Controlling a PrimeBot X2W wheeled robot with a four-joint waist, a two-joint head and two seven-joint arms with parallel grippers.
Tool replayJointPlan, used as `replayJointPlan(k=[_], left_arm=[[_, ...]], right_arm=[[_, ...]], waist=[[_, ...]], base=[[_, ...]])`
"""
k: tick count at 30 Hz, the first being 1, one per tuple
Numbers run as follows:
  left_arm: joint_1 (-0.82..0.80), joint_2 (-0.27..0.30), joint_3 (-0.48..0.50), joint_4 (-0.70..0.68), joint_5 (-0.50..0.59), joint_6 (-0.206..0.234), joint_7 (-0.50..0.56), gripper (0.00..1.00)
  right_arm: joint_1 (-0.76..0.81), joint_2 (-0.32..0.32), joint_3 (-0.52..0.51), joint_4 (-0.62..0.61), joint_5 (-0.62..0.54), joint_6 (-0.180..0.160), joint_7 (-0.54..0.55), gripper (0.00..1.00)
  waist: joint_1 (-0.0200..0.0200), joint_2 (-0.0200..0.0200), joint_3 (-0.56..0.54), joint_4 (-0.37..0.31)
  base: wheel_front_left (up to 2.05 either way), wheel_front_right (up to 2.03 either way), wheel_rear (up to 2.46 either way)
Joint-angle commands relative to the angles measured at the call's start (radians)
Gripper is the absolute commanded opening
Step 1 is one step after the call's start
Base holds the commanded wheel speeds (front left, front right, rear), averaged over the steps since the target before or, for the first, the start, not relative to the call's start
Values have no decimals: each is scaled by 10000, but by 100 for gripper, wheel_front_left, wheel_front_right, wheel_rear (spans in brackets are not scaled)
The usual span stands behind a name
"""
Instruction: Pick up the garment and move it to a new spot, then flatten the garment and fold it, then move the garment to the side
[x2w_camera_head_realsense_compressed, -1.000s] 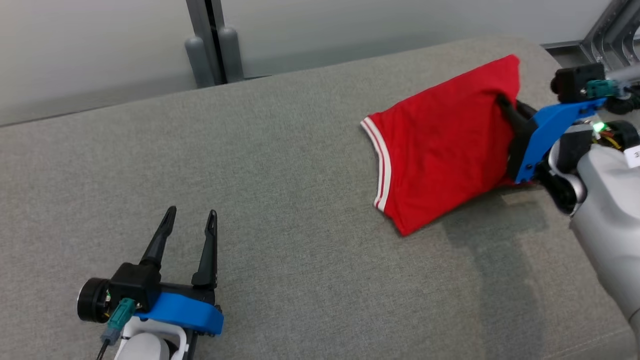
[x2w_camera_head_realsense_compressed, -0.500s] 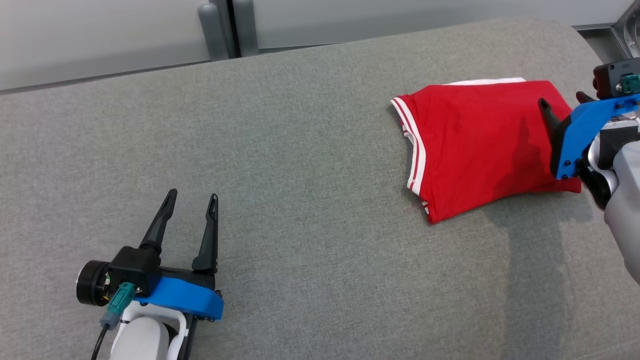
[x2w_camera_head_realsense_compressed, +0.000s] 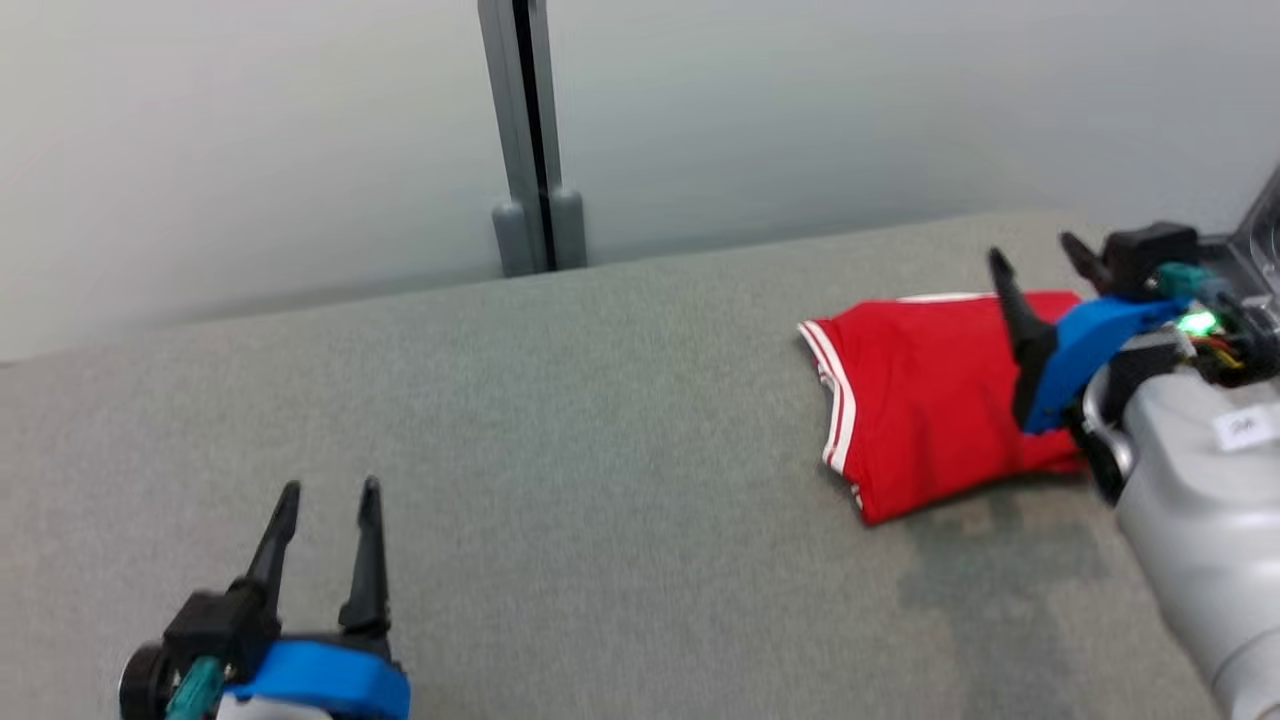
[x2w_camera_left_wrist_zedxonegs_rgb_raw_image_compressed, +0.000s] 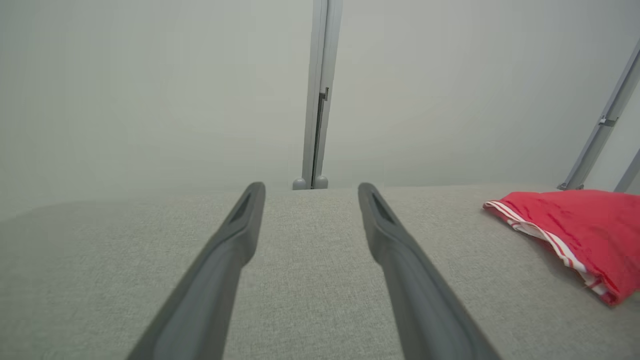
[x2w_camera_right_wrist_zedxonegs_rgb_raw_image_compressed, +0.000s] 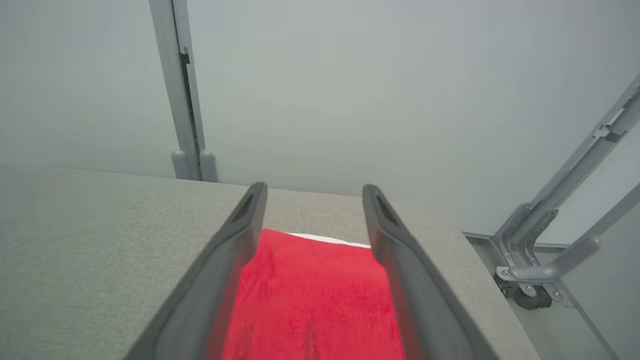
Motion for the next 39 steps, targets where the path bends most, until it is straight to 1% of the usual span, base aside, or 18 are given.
replayJointPlan(k=[1,5,7,12,17,25,27,31,39], left_arm=[[158,-52,145,-116,-80,59,-26,100],[581,-184,564,-203,-352,221,-26,100],[694,-255,738,-227,-518,276,-26,100],[968,-301,807,-138,-642,157,-26,100],[1102,-292,771,-32,-586,52,-26,100],[1431,-378,810,91,-350,-2,-26,100],[1467,-395,763,190,-325,-13,-26,100],[1449,-398,764,277,-279,-44,-26,100],[1271,-436,739,260,-236,-71,-26,100]], right_arm=[[396,64,33,-301,117,-2,-95,100],[1552,376,182,-1331,552,0,-148,100],[2133,302,249,-1896,745,-2,-155,100],[3696,172,113,-3619,1157,-2,-158,100],[5371,136,-660,-5206,1175,0,-159,100],[7570,661,-2013,-7215,485,0,-158,100],[7958,828,-2194,-7505,277,0,-156,100],[8250,999,-2407,-7727,23,0,-157,100],[8418,1311,-2731,-8006,-328,0,-157,100]], waist=[[4,1,-341,-162],[4,1,-684,9],[4,1,-826,117],[4,1,-1043,354],[4,1,-1178,665],[4,1,-1307,949],[4,1,-1312,959],[4,1,-1301,940],[4,1,-1257,846]], base=[[0,0,0],[0,0,0],[0,0,0],[0,0,0],[0,0,0],[0,0,0],[0,0,0],[0,0,0],[0,0,0]])
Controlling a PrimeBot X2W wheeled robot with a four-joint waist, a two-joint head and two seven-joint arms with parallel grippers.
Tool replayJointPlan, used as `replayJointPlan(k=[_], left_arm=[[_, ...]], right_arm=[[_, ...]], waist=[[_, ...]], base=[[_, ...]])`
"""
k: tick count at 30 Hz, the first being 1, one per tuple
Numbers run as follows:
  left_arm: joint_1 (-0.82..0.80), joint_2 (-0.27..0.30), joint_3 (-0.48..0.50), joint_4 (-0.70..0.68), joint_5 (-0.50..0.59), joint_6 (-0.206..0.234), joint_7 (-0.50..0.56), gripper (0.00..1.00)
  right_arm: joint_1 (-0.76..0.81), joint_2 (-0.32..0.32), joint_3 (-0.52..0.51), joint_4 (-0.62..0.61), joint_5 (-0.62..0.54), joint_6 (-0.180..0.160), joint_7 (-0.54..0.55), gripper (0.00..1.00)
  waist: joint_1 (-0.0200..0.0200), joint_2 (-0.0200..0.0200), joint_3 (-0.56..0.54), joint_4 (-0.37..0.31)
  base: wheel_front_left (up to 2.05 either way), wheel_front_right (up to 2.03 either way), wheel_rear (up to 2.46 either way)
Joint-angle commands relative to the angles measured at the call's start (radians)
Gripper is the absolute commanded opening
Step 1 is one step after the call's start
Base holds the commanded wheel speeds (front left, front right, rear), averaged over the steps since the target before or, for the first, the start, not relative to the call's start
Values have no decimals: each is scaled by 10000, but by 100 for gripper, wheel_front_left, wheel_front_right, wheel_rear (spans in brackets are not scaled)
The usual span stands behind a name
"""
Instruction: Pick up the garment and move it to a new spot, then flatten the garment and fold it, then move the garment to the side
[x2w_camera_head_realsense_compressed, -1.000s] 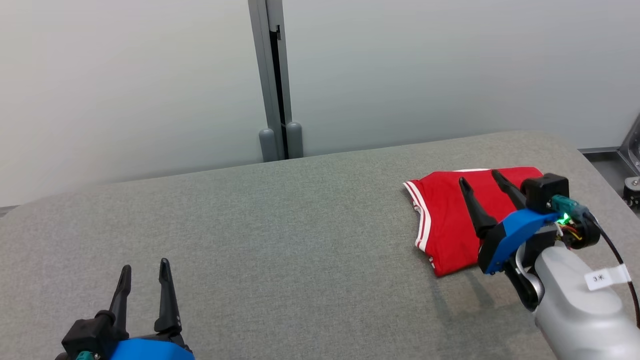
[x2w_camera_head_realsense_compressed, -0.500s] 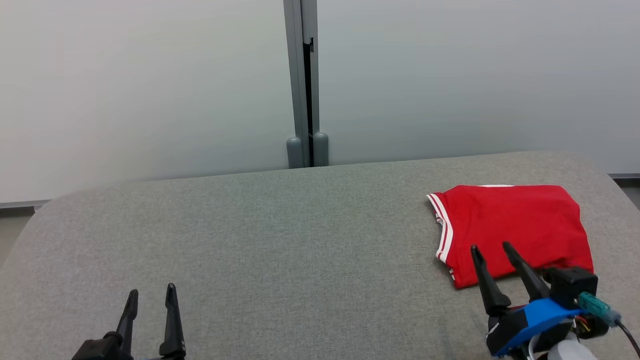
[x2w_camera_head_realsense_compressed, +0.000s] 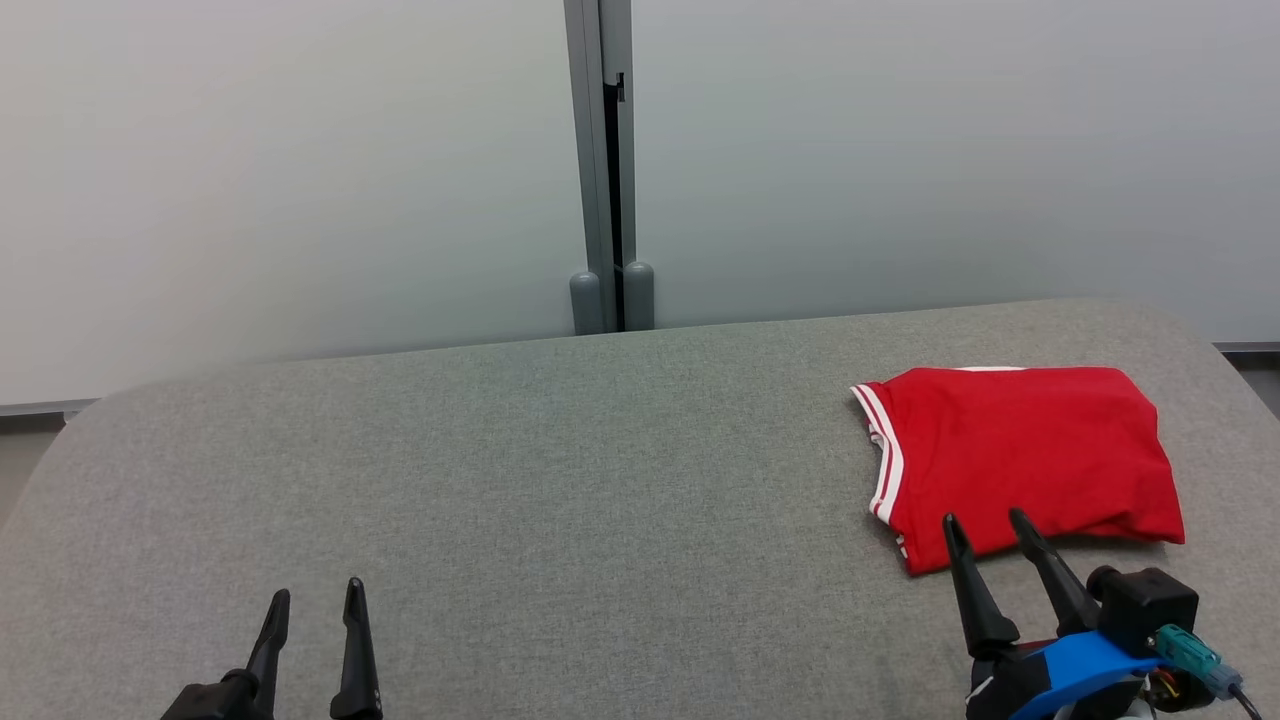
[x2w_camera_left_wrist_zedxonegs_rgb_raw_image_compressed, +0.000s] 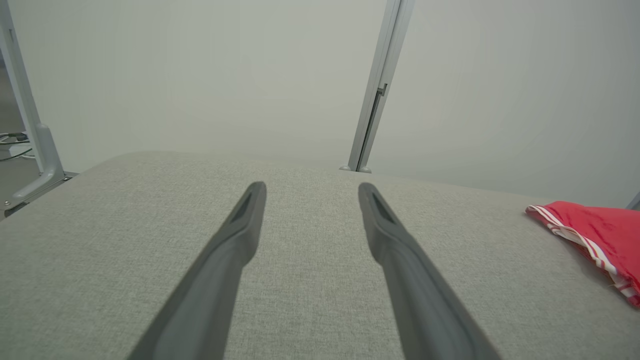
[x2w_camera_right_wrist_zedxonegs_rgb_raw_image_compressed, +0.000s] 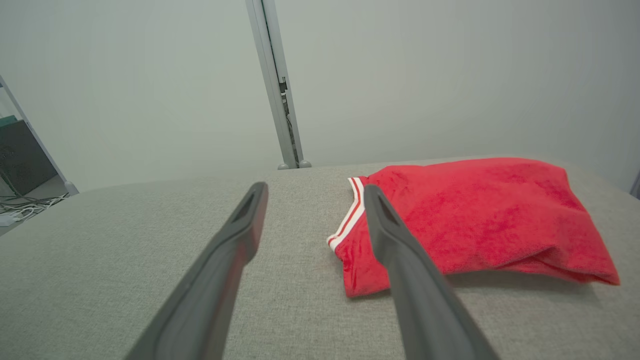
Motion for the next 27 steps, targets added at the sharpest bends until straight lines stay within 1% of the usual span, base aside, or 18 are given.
replayJointPlan(k=[1,14,15,19,27], left_arm=[[-153,2,6,-7,43,-68,-26,100],[-186,-13,-11,97,-139,-58,-26,100],[-73,-15,-18,78,-118,-33,1,0],[92,-79,-6,390,-227,-33,93,0],[-172,-78,133,303,-1724,-34,535,0]], right_arm=[[169,42,-43,-64,-64,1,-27,100],[220,136,-93,18,-62,1,-27,100],[91,126,-94,7,-47,0,2,0],[230,179,-96,292,50,0,100,0],[164,267,-375,101,1480,0,533,0]], waist=[[0,0,-2,-9],[0,0,-22,-99],[0,0,-21,-100],[0,0,-12,-103],[0,0,55,-64]], base=[[0,0,0],[0,0,0],[0,0,0],[0,0,0],[0,0,0]])
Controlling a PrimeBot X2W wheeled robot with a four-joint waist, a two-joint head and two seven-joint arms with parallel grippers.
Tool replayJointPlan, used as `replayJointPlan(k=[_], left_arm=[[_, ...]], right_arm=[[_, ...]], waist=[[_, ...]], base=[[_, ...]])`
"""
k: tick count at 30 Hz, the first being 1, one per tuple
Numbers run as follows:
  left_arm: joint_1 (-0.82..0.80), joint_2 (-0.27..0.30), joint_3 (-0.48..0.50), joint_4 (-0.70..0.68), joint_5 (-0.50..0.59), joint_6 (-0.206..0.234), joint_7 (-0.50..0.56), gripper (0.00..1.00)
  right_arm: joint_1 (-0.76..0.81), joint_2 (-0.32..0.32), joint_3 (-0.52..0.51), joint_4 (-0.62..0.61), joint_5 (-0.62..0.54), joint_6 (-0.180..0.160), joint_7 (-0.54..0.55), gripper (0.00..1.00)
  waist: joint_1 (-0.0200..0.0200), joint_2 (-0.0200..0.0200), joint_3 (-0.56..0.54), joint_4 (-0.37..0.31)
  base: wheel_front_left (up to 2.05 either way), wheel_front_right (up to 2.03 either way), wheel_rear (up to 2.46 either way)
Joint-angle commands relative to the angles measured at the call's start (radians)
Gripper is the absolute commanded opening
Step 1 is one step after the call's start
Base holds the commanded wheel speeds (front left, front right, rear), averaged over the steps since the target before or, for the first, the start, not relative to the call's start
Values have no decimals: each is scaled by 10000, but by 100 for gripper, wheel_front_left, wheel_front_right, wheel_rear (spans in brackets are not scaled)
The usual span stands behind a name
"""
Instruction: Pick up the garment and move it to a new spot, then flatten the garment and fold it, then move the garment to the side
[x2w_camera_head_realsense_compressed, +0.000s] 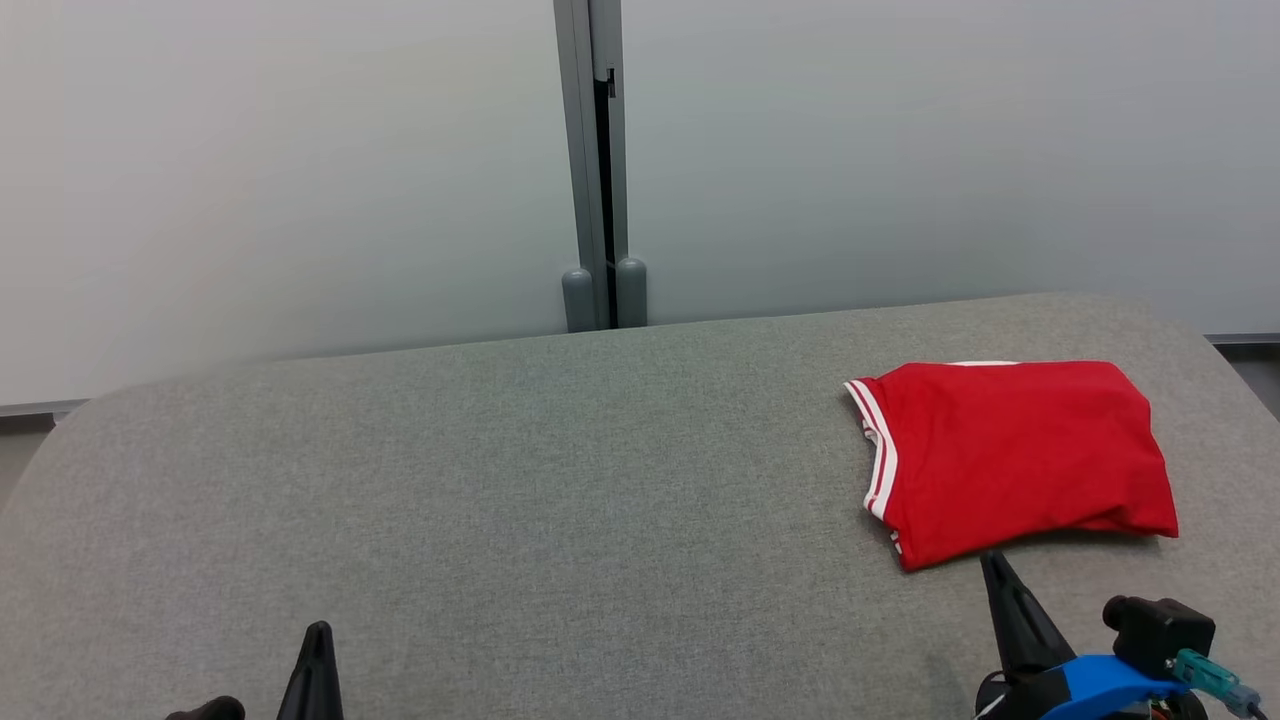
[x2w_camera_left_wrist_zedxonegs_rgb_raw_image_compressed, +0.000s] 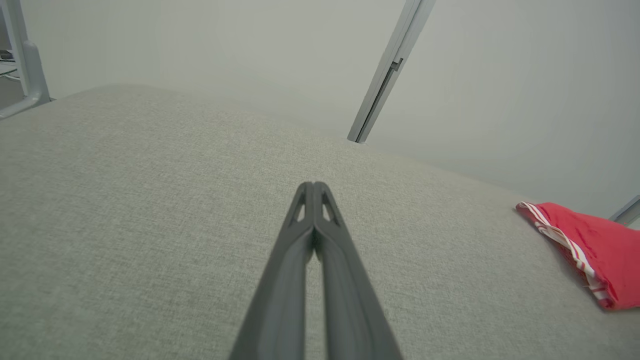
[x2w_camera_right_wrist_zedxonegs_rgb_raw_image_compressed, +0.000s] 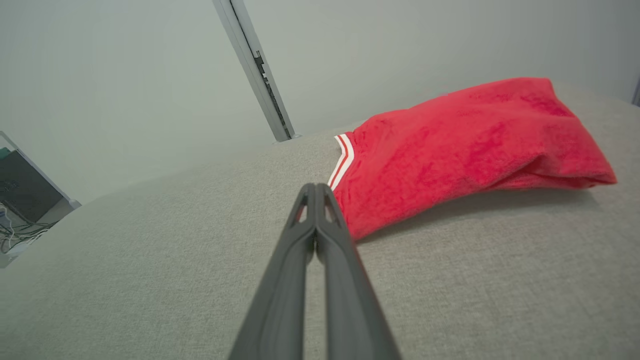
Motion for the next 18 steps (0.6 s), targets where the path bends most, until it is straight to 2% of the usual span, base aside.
replayJointPlan(k=[1,18], left_arm=[[-367,33,79,-216,-403,-2,75,0],[-765,34,231,-458,-3128,-6,780,0]], right_arm=[[-216,-1,-111,-250,413,0,76,0],[-286,158,-539,-654,3013,0,788,0]], waist=[[0,-2,11,15],[0,-2,153,97]], base=[[0,0,0],[0,0,0]])
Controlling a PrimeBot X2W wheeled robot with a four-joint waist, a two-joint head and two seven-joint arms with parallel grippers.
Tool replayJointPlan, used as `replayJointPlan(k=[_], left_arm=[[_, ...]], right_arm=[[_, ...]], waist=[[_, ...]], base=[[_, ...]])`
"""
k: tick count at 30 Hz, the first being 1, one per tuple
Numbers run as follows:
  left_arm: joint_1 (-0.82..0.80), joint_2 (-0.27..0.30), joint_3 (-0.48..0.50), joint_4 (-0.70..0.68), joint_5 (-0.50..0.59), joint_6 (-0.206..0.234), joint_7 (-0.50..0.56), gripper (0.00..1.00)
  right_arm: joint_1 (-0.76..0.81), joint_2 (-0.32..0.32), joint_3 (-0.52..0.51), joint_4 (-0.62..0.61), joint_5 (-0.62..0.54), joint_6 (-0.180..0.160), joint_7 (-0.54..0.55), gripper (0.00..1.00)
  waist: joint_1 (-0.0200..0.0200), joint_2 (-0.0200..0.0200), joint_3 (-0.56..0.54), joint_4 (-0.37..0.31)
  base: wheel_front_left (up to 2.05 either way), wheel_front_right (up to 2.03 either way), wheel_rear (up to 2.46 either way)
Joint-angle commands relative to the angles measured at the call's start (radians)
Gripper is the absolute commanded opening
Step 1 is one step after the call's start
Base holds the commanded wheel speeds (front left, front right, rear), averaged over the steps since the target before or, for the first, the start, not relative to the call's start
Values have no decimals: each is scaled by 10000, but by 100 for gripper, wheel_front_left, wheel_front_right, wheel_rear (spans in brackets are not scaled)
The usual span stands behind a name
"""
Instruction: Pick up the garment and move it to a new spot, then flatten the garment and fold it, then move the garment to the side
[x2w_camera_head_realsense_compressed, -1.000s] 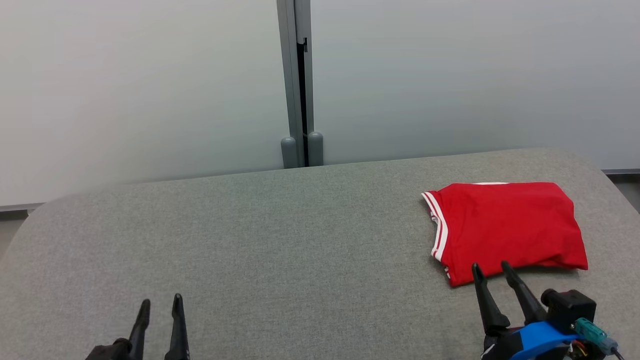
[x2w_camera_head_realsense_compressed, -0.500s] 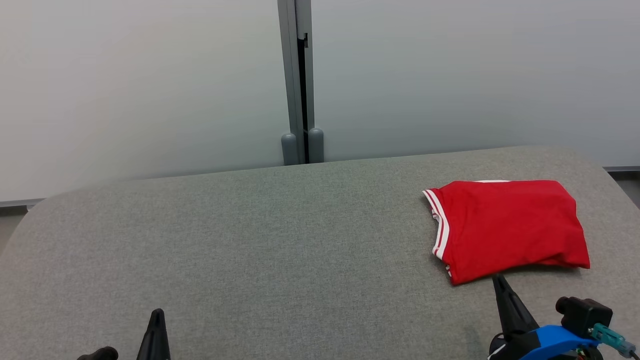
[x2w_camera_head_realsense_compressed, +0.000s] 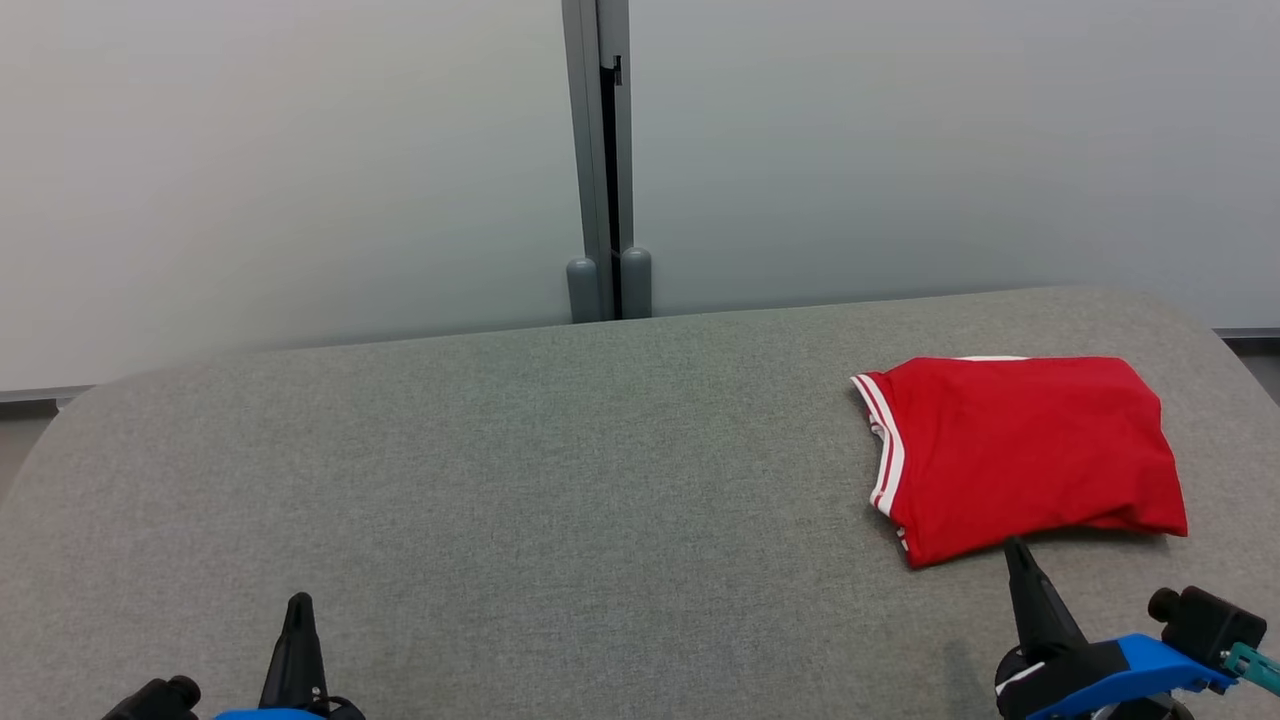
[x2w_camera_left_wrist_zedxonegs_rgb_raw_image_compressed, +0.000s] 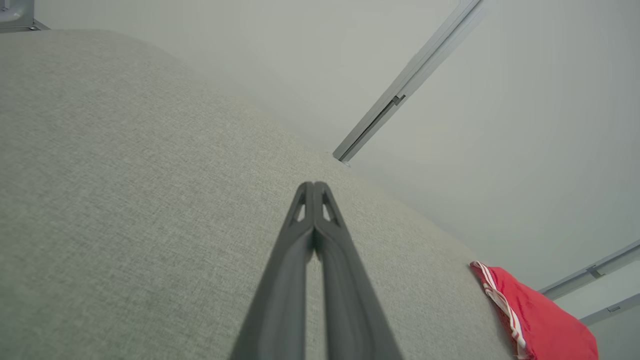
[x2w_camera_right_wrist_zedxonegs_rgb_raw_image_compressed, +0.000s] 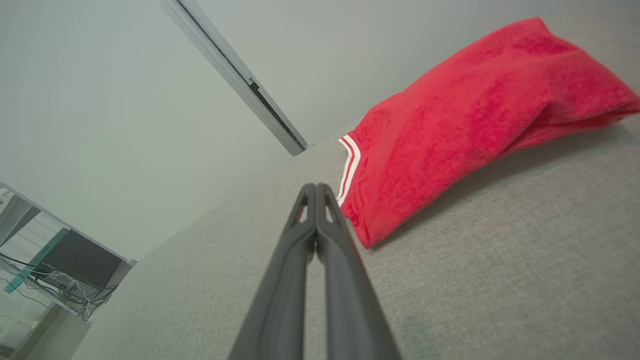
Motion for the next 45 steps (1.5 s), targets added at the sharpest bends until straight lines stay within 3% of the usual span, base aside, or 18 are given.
replayJointPlan(k=[1,45], left_arm=[[-360,34,56,-192,-349,-6,83,0],[-1137,35,406,-556,-5321,-16,1452,0]], right_arm=[[-268,-5,-104,-229,343,0,96,0],[-440,291,-942,-906,5094,1,1461,0]], waist=[[0,-2,12,9],[0,-2,371,217]], base=[[0,0,0],[0,0,0]])
